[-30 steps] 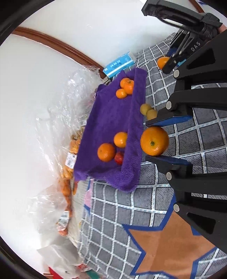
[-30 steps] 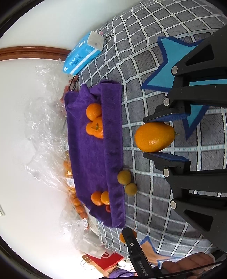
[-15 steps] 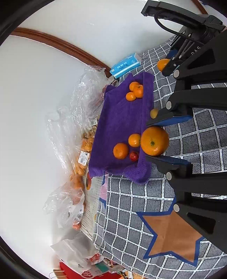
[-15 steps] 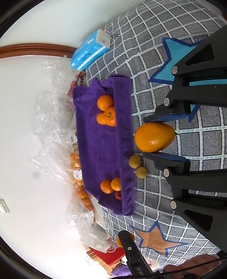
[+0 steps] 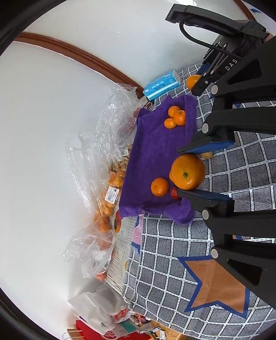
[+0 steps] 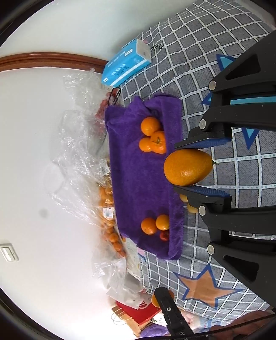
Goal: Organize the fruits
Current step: 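Carry the oval fruit and the round orange over the purple towel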
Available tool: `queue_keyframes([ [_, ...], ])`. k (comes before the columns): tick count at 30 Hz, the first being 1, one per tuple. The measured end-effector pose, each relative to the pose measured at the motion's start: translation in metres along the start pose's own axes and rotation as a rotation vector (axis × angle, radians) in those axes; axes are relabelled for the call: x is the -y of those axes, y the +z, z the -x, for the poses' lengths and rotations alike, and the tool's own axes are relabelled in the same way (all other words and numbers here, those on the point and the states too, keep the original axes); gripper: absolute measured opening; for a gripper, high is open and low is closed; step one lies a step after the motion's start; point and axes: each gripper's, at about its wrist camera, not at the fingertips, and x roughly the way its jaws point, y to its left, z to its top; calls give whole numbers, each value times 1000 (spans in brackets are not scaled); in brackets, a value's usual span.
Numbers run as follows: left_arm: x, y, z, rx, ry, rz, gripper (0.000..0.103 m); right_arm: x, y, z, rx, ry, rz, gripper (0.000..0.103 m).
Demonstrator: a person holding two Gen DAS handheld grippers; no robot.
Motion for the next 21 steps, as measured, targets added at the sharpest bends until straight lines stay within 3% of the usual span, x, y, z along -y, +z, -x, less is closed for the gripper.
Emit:
queue_keyframes([
  [21, 2, 37, -8, 28, -10, 5, 30, -2, 42, -3, 49, -25, 26, 32],
])
